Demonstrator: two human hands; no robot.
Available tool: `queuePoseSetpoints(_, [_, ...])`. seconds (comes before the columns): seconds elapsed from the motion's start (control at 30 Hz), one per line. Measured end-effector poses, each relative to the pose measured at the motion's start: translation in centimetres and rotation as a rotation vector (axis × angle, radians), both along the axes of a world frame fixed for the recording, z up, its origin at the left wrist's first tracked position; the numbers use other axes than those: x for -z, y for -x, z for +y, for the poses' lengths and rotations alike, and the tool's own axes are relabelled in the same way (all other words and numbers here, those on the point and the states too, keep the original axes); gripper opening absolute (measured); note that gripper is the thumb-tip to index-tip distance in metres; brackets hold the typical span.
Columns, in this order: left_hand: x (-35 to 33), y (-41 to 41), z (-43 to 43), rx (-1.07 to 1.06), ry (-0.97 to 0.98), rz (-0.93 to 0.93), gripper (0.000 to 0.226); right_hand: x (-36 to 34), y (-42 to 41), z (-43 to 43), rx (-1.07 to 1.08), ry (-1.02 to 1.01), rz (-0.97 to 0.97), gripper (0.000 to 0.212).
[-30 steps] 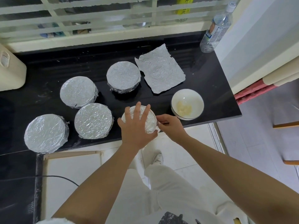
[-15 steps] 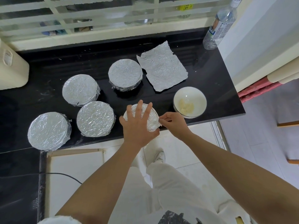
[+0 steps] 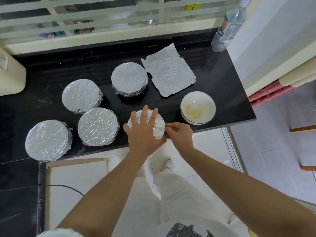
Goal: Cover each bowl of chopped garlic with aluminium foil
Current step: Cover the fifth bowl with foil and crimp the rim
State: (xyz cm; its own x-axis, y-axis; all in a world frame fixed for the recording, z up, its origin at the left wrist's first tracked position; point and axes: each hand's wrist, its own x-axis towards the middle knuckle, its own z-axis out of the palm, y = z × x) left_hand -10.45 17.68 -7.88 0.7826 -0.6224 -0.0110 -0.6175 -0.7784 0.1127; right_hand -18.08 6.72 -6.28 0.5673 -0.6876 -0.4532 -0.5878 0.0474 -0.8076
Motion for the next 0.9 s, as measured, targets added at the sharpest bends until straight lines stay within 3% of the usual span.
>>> queuePoseSetpoints(0.17, [0.0, 0.1, -0.2, -0.026, 0.025, 0.013, 0.091, -0.8, 0.4, 1.0, -0.022, -0.068, -0.045, 0.018])
queuePoseSetpoints(0.3, [0.0, 0.3, -0.5, -0.097, 0.028, 0.041, 0.092, -0.6, -0.4, 1.0, 0.003, 0.009, -0.022, 0.021])
queuePoseSetpoints(0.63, [-2.1, 1.1, -1.0, -0.315, 0.012, 0.332, 0.126, -1.2, -4.1, -2.3, -0.250, 0.198, 0.056, 0.020])
queuePoseSetpoints(0.8, [-0.9, 0.5, -0.2, -0.077, 0.018, 0.073, 0.116, -1.0, -4.4, -3.1, -0.286, 0.141, 0.039, 0.026])
queuePoseSetpoints(0.9, [-0.1, -0.1, -0.3, 0.054, -0.064, 0.070, 0.106, -0.9, -4.0, -3.3, -0.296, 0.103, 0.010, 0.022])
